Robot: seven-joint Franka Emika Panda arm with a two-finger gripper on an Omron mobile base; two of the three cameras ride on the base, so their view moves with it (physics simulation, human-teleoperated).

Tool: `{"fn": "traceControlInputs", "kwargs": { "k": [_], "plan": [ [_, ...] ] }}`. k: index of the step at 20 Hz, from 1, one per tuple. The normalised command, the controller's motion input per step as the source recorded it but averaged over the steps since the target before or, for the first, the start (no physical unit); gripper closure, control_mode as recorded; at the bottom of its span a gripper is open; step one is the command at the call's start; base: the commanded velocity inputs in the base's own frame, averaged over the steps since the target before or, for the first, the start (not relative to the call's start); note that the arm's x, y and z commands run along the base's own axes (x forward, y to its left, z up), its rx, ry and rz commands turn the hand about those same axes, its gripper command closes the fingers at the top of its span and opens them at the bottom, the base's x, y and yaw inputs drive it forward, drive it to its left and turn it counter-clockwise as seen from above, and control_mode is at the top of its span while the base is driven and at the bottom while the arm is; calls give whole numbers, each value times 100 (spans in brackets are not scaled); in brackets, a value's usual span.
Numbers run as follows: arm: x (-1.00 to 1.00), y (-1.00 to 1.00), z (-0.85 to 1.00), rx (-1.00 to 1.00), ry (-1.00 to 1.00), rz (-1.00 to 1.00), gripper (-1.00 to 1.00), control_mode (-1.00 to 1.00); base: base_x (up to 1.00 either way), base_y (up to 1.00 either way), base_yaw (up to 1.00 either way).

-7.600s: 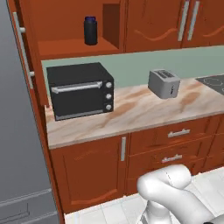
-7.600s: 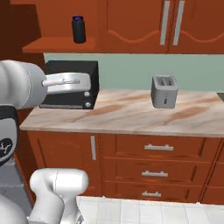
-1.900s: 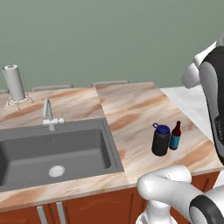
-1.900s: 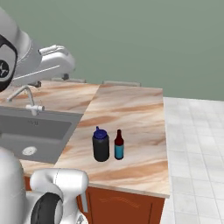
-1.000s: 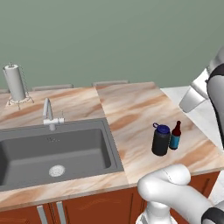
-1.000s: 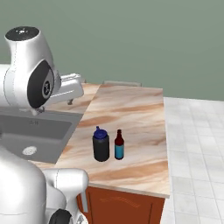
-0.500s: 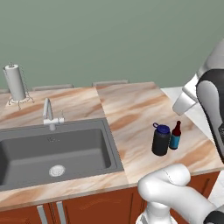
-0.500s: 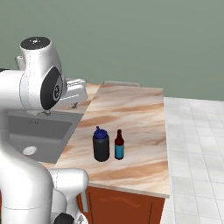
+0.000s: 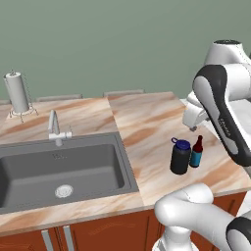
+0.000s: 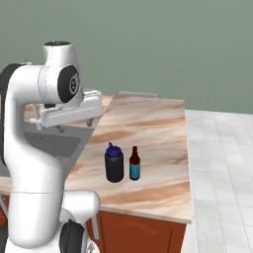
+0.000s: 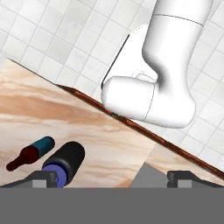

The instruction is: Pick the water bottle, water bottle, beer from the counter and place them in the open cabinet.

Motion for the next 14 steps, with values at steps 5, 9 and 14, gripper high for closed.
{"fn": "traceControlInputs", "kwargs": {
  "k": [5,9,14],
  "plan": [
    [27,0,-43,-3,3,0,-100,-100,0,0,0],
    [13,0,-37,0,0,0,-100,-100,0,0,0],
    [3,0,-31,0,0,0,-100,-100,0,0,0]
  ]
}}
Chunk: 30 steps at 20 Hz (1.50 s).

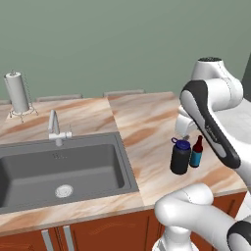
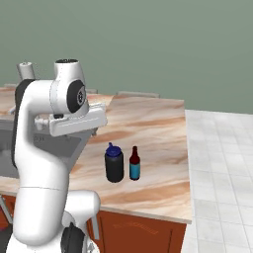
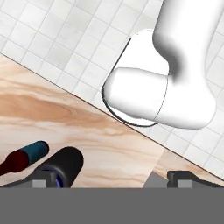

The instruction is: Pick the water bottle, water bottle, beer from the counter and place them in the open cabinet.

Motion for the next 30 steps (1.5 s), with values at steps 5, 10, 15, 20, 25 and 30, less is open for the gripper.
{"fn": "traceControlInputs", "kwargs": {
  "k": [5,10,15,20,25,30],
  "plan": [
    [7,-2,-26,0,-1,0,-100,-100,0,0,0],
    [11,-9,-19,0,0,0,-100,-100,0,0,0],
    [14,-19,-15,0,-1,0,-100,-100,0,0,0],
    [15,-11,-15,0,-8,0,-100,-100,0,0,0],
    [12,0,-2,0,-12,0,-100,-100,0,0,0],
    [8,0,-1,0,-13,0,-100,-100,0,0,0]
  ]
}}
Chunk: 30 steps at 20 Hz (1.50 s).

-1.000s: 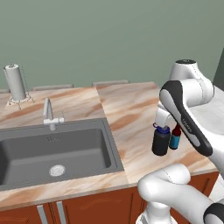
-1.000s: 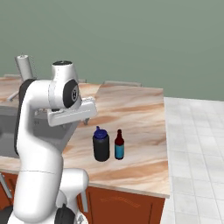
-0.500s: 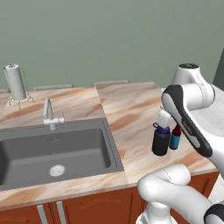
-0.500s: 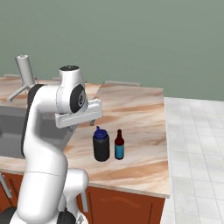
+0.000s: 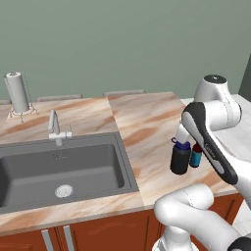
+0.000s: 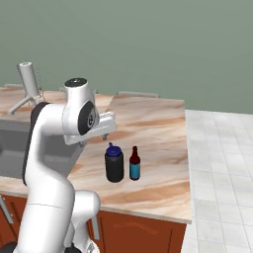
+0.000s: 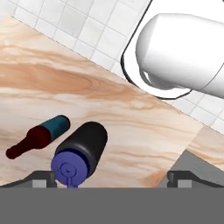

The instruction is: Pick the water bottle, water bottle, beer from the counter and place them in the open cabinet.

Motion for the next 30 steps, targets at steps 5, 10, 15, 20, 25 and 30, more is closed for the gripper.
{"fn": "traceControlInputs", "kwargs": {
  "k": [5,10,15,20,25,30],
  "plan": [
    [2,0,0,0,-3,0,-100,-100,0,0,0],
    [4,0,-5,0,0,0,-100,-100,0,0,0],
    [21,0,-11,0,0,0,-100,-100,0,0,0],
    [27,0,-15,0,0,0,-100,-100,0,0,0],
    [17,0,-14,0,0,0,-100,-100,0,0,0],
    [11,0,-21,0,0,0,-100,-100,0,0,0]
  ]
}}
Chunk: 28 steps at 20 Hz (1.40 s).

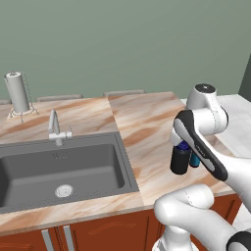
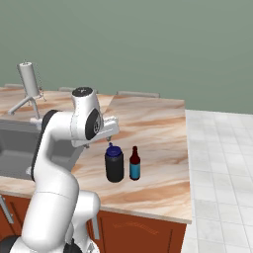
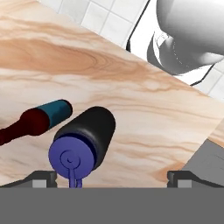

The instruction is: Pick the water bottle, water bottle, beer from the counter and place them in the open cabinet.

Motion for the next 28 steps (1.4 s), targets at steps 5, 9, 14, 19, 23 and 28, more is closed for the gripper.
{"fn": "traceControlInputs", "kwargs": {
  "k": [5,9,14,19,23,28],
  "plan": [
    [12,0,-19,0,0,0,-100,-100,0,0,0],
    [11,0,-16,0,0,0,-100,-100,0,0,0],
    [12,-2,-14,0,0,0,-100,-100,0,0,0],
    [5,-12,-10,0,0,0,-100,-100,0,0,0],
    [4,-18,-8,0,0,0,-100,-100,0,0,0],
    [12,-7,-8,0,0,0,-100,-100,0,0,0]
  ]
}}
